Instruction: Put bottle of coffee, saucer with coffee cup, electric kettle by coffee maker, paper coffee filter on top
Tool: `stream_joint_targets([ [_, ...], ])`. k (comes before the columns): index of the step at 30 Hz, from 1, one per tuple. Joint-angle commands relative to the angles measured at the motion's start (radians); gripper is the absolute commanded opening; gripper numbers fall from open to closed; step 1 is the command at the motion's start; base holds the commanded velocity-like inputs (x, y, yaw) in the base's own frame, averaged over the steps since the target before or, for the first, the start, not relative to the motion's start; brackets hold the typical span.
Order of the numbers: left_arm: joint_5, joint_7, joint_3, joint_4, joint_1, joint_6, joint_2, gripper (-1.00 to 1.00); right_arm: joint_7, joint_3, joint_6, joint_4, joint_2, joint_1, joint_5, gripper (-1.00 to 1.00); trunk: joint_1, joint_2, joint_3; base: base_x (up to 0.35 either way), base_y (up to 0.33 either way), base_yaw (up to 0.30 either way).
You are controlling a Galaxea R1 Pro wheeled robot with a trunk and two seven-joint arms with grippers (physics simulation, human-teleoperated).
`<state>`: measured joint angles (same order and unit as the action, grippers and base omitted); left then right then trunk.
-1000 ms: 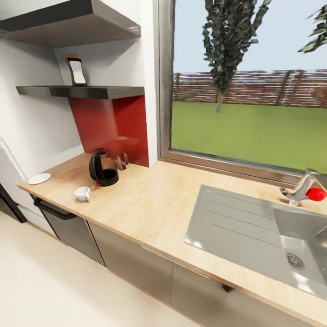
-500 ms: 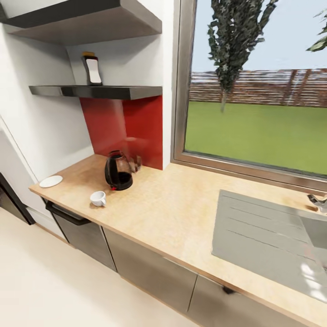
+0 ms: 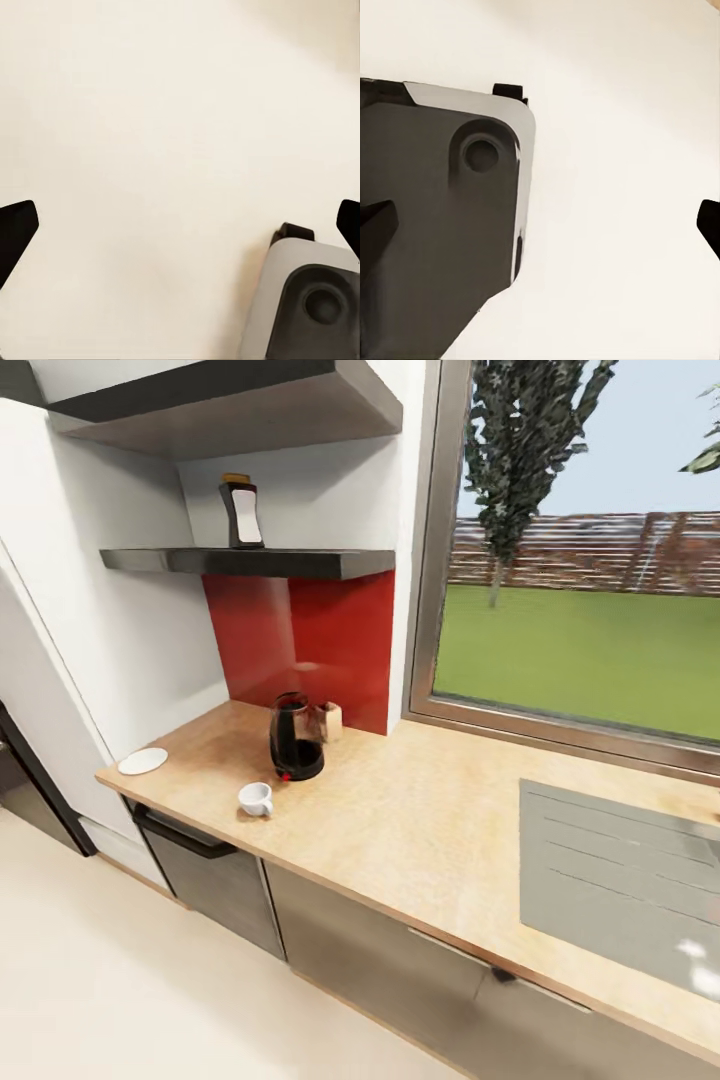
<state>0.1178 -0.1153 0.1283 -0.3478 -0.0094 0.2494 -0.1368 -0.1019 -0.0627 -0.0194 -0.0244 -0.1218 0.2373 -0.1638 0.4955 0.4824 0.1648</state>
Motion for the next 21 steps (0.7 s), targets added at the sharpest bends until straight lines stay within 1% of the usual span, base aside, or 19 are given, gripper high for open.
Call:
stream_joint_targets([
  [1, 0.01, 0.0, -0.003, 0.001, 0.0, 0.004, 0.002, 1.0, -0.004, -0.008, -0.002, -0.002, 0.004, -0.001, -0.008, 1.0, 0.001, 0.002, 0.002, 0.085, 0.311, 0.0],
  [3, 0.01, 0.001, -0.003, 0.001, -0.001, 0.004, 0.003, 1.0, -0.004, -0.01, -0.003, -0.004, 0.011, -0.002, -0.005, 1.0, 0.001, 0.002, 0.002, 0.09, 0.311, 0.0],
  [4, 0.011, 0.001, -0.003, 0.001, -0.001, 0.004, 0.003, 1.0, -0.005, -0.01, -0.003, -0.004, 0.019, -0.002, -0.004, 1.0, 0.001, 0.002, 0.002, 0.093, 0.311, 0.0],
  [8, 0.011, 0.002, -0.003, 0.001, 0.0, 0.004, -0.001, 1.0, -0.004, -0.008, -0.002, -0.006, 0.074, -0.003, -0.007, 1.0, 0.001, 0.002, 0.002, 0.095, 0.312, 0.0],
  [11, 0.011, 0.002, -0.003, 0.001, 0.0, 0.004, -0.002, 1.0, -0.007, -0.007, -0.002, -0.006, 0.091, -0.003, -0.01, 1.0, 0.001, 0.002, 0.002, 0.095, 0.312, 0.0],
  [14, 0.011, 0.002, -0.003, 0.001, 0.0, 0.004, -0.002, 1.0, -0.009, -0.006, -0.002, -0.006, 0.095, -0.003, -0.01, 1.0, 0.001, 0.002, 0.002, 0.095, 0.312, 0.0],
  [16, 0.011, 0.002, -0.003, 0.001, 0.0, 0.004, -0.002, 1.0, -0.01, -0.007, -0.002, -0.006, 0.093, -0.003, -0.01, 1.0, 0.001, 0.002, 0.002, 0.095, 0.312, 0.0],
  [21, 0.011, 0.002, -0.002, 0.001, 0.0, 0.004, -0.003, 1.0, -0.003, -0.009, -0.002, -0.006, 0.074, -0.003, -0.009, 1.0, 0.001, 0.002, 0.002, 0.095, 0.312, 0.0],
])
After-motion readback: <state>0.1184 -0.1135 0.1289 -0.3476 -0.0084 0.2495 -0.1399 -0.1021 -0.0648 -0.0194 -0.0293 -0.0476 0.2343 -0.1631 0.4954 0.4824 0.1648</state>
